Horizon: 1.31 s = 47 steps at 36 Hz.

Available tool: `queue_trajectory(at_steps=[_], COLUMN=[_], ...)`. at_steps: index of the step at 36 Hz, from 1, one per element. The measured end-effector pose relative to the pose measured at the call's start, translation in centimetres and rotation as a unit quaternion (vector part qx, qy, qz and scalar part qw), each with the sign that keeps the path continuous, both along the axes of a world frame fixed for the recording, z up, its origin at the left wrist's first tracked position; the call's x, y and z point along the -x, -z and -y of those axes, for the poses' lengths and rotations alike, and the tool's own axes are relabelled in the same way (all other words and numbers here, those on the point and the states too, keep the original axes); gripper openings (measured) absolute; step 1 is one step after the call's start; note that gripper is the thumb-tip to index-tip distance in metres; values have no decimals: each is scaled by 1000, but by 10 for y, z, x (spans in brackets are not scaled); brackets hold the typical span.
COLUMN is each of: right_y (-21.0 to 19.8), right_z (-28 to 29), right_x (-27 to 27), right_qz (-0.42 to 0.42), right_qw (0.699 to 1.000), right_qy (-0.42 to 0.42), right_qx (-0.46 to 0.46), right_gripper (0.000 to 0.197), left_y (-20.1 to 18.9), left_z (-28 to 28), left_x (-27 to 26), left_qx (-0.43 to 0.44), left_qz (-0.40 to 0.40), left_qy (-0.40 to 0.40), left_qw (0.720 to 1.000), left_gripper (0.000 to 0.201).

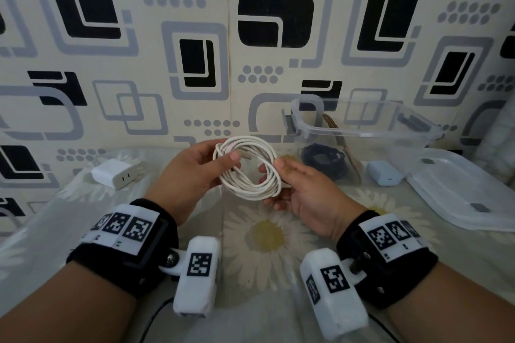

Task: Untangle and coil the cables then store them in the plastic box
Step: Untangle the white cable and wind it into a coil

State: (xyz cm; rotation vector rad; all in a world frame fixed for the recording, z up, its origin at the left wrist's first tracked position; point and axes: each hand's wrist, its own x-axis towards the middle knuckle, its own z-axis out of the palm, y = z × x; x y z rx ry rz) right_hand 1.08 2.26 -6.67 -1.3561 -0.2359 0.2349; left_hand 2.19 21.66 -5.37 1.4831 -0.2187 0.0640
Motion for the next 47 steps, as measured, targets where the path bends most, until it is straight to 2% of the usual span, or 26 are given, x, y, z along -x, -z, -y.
queue_trajectory(at_steps=[4,8,14,18,22,27,34,41,45,47], right_y=[1,1,3,4,5,5,-4,-44,-92,-115], right_z=[-1,-3,-5,-5,-5,-6,-4,2,13,23], right_x=[1,-1,0,1,1,0,1,-3,-12,-21], right_qz=[-20,-9,20,28,63,115,154,158,152,137], right_qw=[1000,998,998,997,993,984,974,975,966,958], right_qy=[-2,6,-10,-32,-45,-5,47,125,210,252], right_qx=[1,56,57,70,84,139,161,94,21,24], right_gripper=[28,31,41,36,49,32,19,11,10,10], left_y=[3,3,4,3,2,4,0,-16,-39,-52], left_z=[-1,1,8,9,9,13,14,20,28,32], left_x=[-1,0,4,6,5,8,11,9,8,7], left_qx=[-10,-14,-34,-32,0,-1,-11,-33,-45,-61], left_qz=[-1,4,4,15,3,9,26,13,22,32], left_qy=[-13,-19,12,23,27,61,14,-60,-53,-49], left_qw=[1000,1000,999,999,1000,998,999,998,997,996], left_gripper=[27,18,36,37,51,45,42,32,27,24])
